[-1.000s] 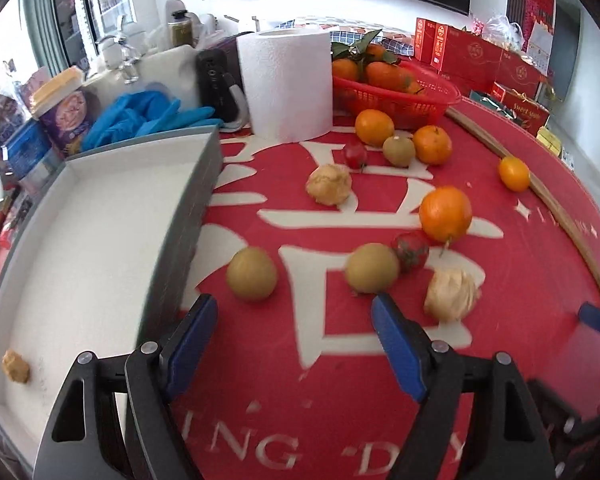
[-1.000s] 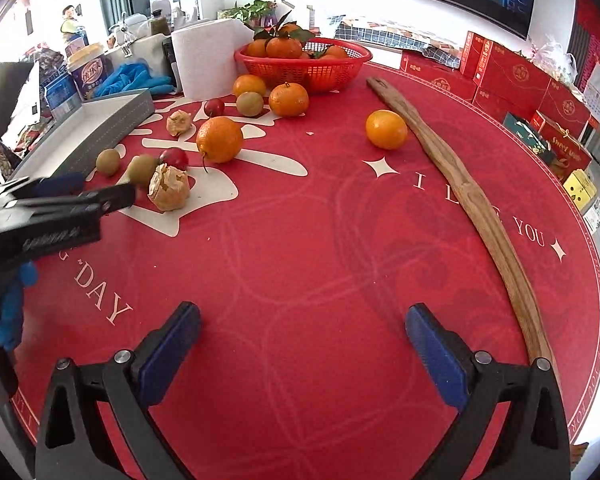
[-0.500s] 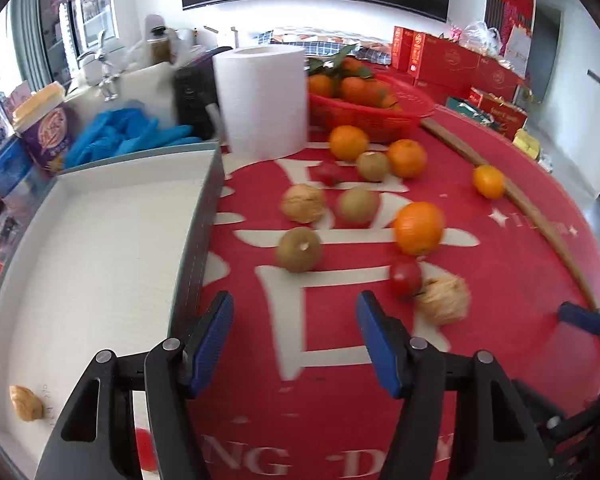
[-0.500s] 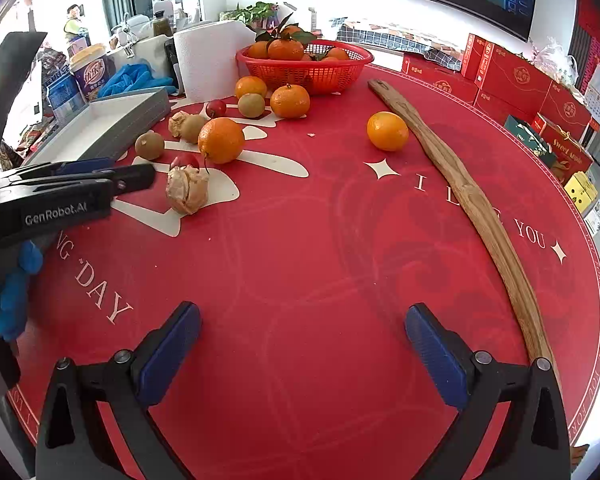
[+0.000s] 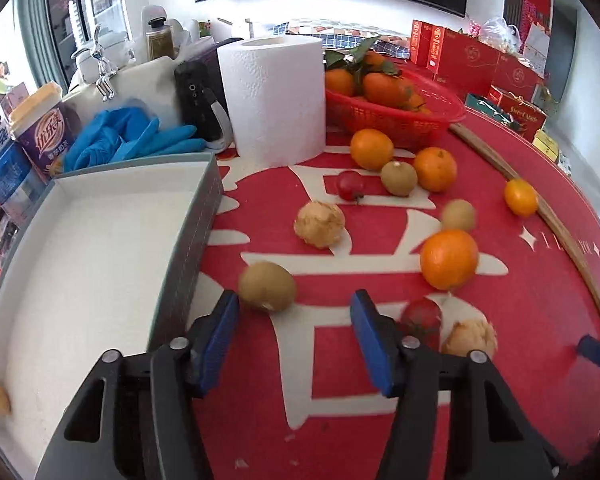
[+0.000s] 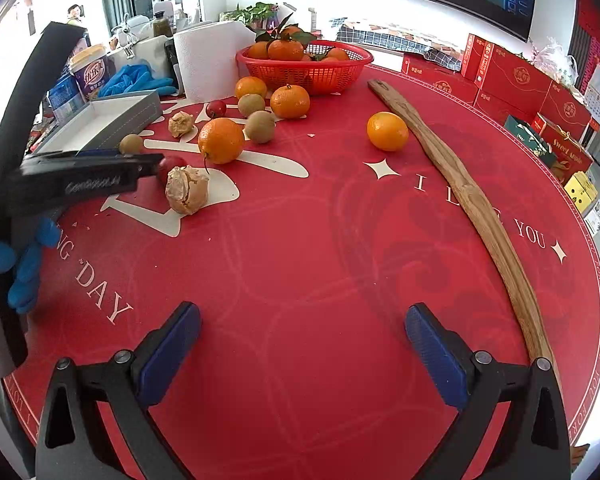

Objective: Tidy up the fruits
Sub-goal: 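Move the left tool to the brown kiwi and close on it, then lift the kiwi with the left tool while the right tool grasps a tan wrinkled fruit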

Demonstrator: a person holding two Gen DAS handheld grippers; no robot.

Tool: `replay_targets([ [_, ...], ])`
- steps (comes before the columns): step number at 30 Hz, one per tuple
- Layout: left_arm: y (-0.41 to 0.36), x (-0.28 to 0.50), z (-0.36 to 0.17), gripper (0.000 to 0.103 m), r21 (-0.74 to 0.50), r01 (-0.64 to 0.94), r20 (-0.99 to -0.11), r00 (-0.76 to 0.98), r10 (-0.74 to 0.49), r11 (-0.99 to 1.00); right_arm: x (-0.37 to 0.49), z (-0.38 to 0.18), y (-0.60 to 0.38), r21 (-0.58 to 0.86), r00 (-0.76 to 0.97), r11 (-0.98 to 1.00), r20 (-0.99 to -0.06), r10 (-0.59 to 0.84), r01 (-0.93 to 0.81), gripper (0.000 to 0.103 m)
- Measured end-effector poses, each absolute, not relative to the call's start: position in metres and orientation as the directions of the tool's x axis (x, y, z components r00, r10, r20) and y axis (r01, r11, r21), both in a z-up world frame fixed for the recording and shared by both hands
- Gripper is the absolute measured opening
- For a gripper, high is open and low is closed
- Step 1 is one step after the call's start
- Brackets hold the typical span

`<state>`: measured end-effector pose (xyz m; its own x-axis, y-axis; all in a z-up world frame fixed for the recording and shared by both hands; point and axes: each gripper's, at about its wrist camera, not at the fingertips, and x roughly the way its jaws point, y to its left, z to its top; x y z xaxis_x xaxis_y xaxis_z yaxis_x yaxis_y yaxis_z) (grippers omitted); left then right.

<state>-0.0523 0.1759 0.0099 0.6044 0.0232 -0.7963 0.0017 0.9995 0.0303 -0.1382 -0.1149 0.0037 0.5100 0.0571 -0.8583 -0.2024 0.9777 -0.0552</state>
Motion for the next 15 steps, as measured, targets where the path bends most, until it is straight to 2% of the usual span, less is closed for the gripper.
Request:
replay_targets([
  [2,0.177,-0.048,0.010,0.048,0.040,-0.003,-0.791,0.611,0.034,0.999,-0.138,0.004,-0.115,-0.055,0.510,0.978,-0.858,0.057,-0.203,0.103],
  [4,0.178,-0.048,0.010,0.030,0.051,0.002,-0.788,0.614,0.039,0.999,-0.138,0.004,-0.115,-0.055,0.510,0.978,-0.858,0.057,-0.203,0.103],
  [10,0.174,-0.062,0.009,0.030,0.103,0.011,-0.767,0.638,0.072,0.995,-0.139,0.004,-0.115,-0.055,0.510,0.978,-0.858,0.057,-0.202,0.103],
  [15,0.199,-0.062,0.013,0.031,0.072,-0.015,-0.748,0.660,0.064,0.997,-0.138,0.004,-0.115,-0.055,0.510,0.978,-0.858,0.057,-0.202,0.103],
])
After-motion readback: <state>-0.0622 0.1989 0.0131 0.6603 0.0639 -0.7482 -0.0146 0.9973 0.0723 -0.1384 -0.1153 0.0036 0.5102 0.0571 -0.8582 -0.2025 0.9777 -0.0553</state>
